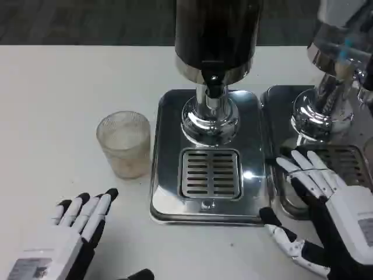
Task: Grasp the cup under the faucet to collect the drink, then remove the cup.
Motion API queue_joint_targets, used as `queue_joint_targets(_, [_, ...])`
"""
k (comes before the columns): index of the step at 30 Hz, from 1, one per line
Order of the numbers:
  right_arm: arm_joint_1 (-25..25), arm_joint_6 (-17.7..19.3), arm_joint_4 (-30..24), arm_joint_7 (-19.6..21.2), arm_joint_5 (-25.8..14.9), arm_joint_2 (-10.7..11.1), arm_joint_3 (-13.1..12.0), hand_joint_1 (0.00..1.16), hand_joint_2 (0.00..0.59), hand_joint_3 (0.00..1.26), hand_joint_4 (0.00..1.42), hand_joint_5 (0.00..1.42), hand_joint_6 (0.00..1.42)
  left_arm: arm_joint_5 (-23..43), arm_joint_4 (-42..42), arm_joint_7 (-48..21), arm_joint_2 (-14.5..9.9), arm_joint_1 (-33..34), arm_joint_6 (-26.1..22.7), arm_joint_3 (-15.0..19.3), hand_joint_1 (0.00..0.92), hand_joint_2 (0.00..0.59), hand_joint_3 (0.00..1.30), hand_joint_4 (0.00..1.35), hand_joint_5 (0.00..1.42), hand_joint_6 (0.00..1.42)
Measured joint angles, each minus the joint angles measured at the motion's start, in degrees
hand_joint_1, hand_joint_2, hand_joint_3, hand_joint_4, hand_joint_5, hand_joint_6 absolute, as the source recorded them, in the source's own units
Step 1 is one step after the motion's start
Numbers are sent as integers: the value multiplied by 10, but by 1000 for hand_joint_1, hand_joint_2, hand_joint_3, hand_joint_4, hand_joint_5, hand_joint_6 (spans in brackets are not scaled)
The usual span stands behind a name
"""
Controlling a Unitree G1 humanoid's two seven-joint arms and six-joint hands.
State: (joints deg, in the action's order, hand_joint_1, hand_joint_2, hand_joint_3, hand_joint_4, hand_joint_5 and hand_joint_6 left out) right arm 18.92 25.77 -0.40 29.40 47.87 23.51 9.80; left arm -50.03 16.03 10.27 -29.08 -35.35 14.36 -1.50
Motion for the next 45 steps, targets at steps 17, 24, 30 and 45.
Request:
queue_joint_targets(17, [4, 0, 0, 0, -11, -1, -1, 324, 413, 227, 118, 76, 213, 6, 0, -2, 0, 0, 0, 0, 0, 100, 0, 0, 0, 0])
queue_joint_targets(24, [5, 0, 0, 0, -23, -3, -5, 326, 413, 228, 128, 87, 225, 8, 0, -2, 1, 1, 0, 0, 0, 100, 0, 0, 0, 0])
queue_joint_targets(30, [4, 0, 0, -8, -40, -6, -7, 331, 419, 228, 151, 105, 253, 46, -21, 22, 9, 8, 19, 6, 0, 67, 0, 0, 0, 0])
queue_joint_targets(45, [3, -12, -1, -15, -45, -39, -4, 340, 422, 249, 194, 143, 289, 141, -133, 107, 25, 94, 125, 62, 0, 49, 0, 0, 15, 5])
